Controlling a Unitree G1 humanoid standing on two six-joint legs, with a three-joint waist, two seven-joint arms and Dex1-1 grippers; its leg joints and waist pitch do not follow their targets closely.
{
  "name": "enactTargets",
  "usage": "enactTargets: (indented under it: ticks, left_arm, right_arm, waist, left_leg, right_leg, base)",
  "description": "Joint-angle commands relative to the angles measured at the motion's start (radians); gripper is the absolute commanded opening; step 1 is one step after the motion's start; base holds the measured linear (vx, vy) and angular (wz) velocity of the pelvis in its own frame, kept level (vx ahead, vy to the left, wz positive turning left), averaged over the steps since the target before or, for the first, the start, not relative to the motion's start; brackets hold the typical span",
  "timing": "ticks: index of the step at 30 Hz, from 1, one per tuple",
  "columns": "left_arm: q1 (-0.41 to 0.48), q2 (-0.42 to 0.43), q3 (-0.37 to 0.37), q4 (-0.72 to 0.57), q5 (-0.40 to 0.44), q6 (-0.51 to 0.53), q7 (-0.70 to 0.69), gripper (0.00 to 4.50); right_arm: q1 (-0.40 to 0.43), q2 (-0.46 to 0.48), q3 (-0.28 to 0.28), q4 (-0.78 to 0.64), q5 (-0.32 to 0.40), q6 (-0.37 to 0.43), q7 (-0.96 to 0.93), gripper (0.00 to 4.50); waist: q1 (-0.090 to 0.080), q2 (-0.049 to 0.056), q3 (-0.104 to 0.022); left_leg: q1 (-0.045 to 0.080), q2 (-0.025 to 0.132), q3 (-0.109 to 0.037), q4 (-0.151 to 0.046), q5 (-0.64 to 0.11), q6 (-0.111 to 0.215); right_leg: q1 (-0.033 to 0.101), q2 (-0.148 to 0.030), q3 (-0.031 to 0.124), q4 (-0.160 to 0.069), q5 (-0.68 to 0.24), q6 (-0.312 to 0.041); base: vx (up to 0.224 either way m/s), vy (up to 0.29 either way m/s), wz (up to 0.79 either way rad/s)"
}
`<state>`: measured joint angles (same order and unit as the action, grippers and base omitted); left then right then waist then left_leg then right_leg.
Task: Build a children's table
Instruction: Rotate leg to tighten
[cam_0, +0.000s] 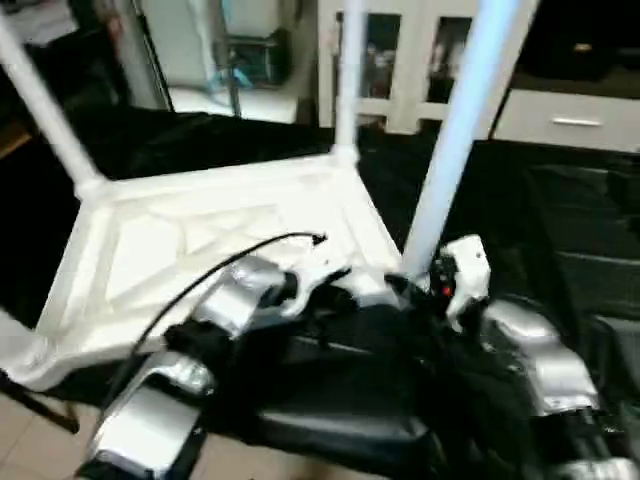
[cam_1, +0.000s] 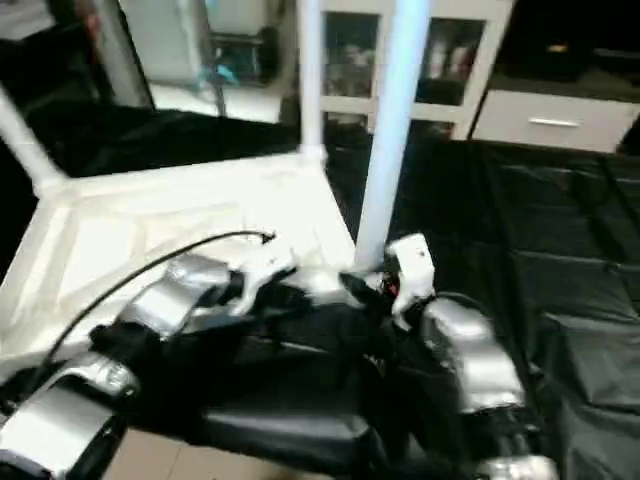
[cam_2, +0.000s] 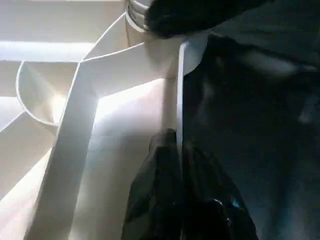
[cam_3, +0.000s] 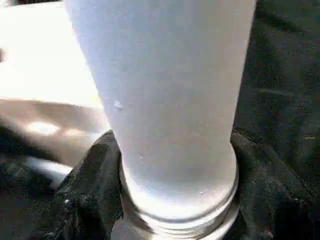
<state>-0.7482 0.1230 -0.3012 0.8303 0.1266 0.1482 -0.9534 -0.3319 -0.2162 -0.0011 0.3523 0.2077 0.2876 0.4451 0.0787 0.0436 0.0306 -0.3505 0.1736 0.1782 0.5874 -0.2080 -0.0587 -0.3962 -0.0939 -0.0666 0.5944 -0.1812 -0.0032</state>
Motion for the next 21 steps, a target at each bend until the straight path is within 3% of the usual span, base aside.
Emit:
enactTargets:
  ticks: [1, 4, 6, 7, 10, 19, 20, 21]
  left_arm:
    - [0.007, -0.036, 0.019, 0.044, -0.016, 0.001, 0.063, 0.0]
    - [-0.021, -0.07, 0.029, 0.089, -0.008, -0.014, 0.135, 0.0]
    - [-0.035, -0.085, 0.036, 0.115, -0.008, -0.026, 0.152, 0.0]
    - [-0.041, -0.091, 0.037, 0.125, -0.007, -0.032, 0.161, 0.0]
    - [-0.054, -0.099, 0.041, 0.151, -0.005, -0.043, 0.18, 0.0]
    - [-0.06, -0.084, 0.053, 0.167, -0.013, -0.063, 0.174, 0.0]
    - [-0.055, -0.073, 0.054, 0.159, -0.016, -0.066, 0.16, 0.0]
    - [-0.055, -0.073, 0.054, 0.159, -0.016, -0.066, 0.16, 0.0]
  right_arm:
    - [-0.022, 0.048, -0.029, 0.082, -0.03, 0.002, -0.168, 2.73]
    - [-0.063, 0.125, -0.03, 0.154, -0.091, -0.013, -0.346, 2.72]
    - [-0.079, 0.167, -0.037, 0.185, -0.12, -0.009, -0.447, 2.72]
    - [-0.088, 0.187, -0.038, 0.202, -0.129, -0.007, -0.487, 2.72]
    - [-0.116, 0.225, -0.029, 0.25, -0.17, -0.025, -0.593, 2.72]
    - [-0.156, 0.247, -0.013, 0.243, -0.183, -0.132, -0.565, 2.72]
    - [-0.154, 0.242, -0.019, 0.208, -0.165, -0.166, -0.534, 3.28]
    - [-0.154, 0.242, -0.019, 0.208, -0.165, -0.166, -0.534, 3.42]
  waist:
    - [0.0, -0.018, -0.044]
    - [-0.008, -0.024, -0.043]
    - [-0.009, -0.019, -0.045]
    - [-0.009, -0.024, -0.046]
    - [-0.009, -0.023, -0.045]
    - [-0.013, -0.022, -0.041]
    - [-0.012, -0.017, -0.043]
    - [-0.013, -0.019, -0.043]
  left_leg:
    - [-0.006, 0.044, -0.025, -0.087, -0.233, 0.003]
    - [-0.002, 0.042, -0.021, -0.086, -0.232, 0.002]
    - [-0.003, 0.043, -0.021, -0.086, -0.213, 0.009]
    - [-0.003, 0.043, -0.02, -0.084, -0.194, 0.018]
    - [-0.004, 0.041, -0.019, -0.086, -0.184, 0.026]
    - [-0.003, 0.044, -0.021, -0.093, -0.252, 0.024]
    - [-0.004, 0.044, -0.02, -0.091, -0.235, 0.029]
    - [-0.005, 0.045, -0.02, -0.091, -0.229, 0.031]
  right_leg:
    - [0.043, -0.066, 0.039, -0.088, -0.349, -0.16]
    - [0.035, -0.064, 0.042, -0.09, -0.334, -0.168]
    - [0.039, -0.063, 0.042, -0.085, -0.292, -0.176]
    - [0.041, -0.063, 0.044, -0.081, -0.255, -0.183]
    - [0.041, -0.064, 0.043, -0.083, -0.254, -0.184]
    - [0.039, -0.065, 0.045, -0.091, -0.321, -0.161]
    - [0.04, -0.066, 0.046, -0.087, -0.286, -0.168]
    - [0.041, -0.064, 0.046, -0.085, -0.27, -0.172]
  base:
    - [0.0, 0.0, 0.0]
    - [0.0, 0.0, 0.0]
    - [0.0, 0.0, 0.0]
    - [0.0, 0.0, 0.0]
    - [0.0, 0.0, 0.0]
    - [0.0, 0.0, 0.0]
    - [0.0, 0.0, 0.0]
    - [0.0, 0.0, 0.0]
